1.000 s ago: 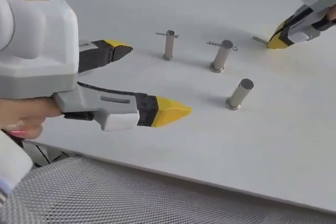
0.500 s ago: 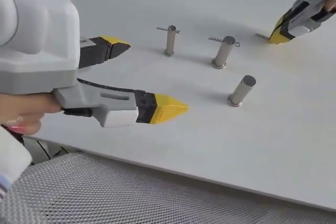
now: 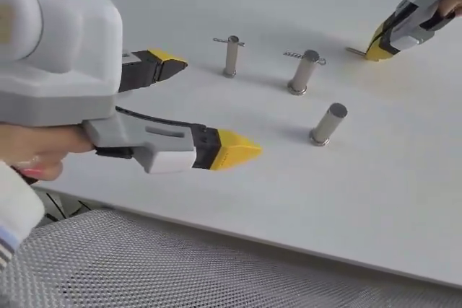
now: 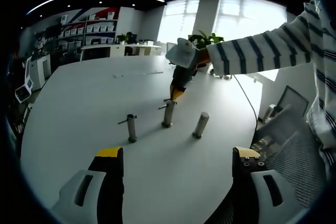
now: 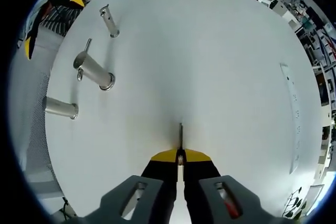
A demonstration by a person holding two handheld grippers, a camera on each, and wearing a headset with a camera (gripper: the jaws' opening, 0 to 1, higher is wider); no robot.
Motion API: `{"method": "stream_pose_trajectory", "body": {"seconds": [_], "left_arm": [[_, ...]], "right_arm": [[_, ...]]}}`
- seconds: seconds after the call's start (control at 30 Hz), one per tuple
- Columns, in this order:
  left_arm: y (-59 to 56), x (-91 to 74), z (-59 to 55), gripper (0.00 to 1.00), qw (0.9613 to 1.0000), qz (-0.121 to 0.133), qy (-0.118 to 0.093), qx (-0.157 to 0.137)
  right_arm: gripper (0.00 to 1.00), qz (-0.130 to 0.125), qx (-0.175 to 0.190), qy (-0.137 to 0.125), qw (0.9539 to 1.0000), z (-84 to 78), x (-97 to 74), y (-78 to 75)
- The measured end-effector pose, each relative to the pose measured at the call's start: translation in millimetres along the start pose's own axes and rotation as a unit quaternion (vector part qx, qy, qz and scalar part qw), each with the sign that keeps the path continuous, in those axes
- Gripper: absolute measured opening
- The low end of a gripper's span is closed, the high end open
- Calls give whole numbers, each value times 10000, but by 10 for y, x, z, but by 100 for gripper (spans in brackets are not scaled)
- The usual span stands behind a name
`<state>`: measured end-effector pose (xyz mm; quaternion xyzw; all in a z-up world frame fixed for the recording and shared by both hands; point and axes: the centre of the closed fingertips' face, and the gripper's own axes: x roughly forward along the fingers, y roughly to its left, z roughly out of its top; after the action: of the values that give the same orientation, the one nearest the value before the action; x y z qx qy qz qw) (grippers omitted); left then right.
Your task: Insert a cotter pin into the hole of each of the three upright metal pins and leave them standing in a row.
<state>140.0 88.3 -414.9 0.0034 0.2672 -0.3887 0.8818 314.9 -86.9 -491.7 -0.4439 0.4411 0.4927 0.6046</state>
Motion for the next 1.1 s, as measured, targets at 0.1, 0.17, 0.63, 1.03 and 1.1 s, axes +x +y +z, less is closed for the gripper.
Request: {"method": "stream_pose_trajectory", "body": {"seconds": [0.1, 0.17, 0.63, 1.03, 1.1], "left_arm": [[-1, 4, -2, 84, 10000, -22, 5, -9], [3, 8, -9, 84, 10000, -26, 19, 9], [11, 63, 41, 81, 9999, -122, 17, 22], [-24, 157, 229, 72, 9998, -131, -82, 108], [-31, 180, 264, 71, 9997, -160, -79, 141]], "right_arm": [[0, -129, -194, 98, 9997, -33, -27, 15], [0, -167, -224, 88, 9996, -47, -36, -37], [0, -671, -532, -471, 9952, 57, -472, 93], [0, -1461, -857, -1156, 9788, 282, -878, 118], [0, -1615, -893, -1274, 9745, 306, -963, 138]]}}
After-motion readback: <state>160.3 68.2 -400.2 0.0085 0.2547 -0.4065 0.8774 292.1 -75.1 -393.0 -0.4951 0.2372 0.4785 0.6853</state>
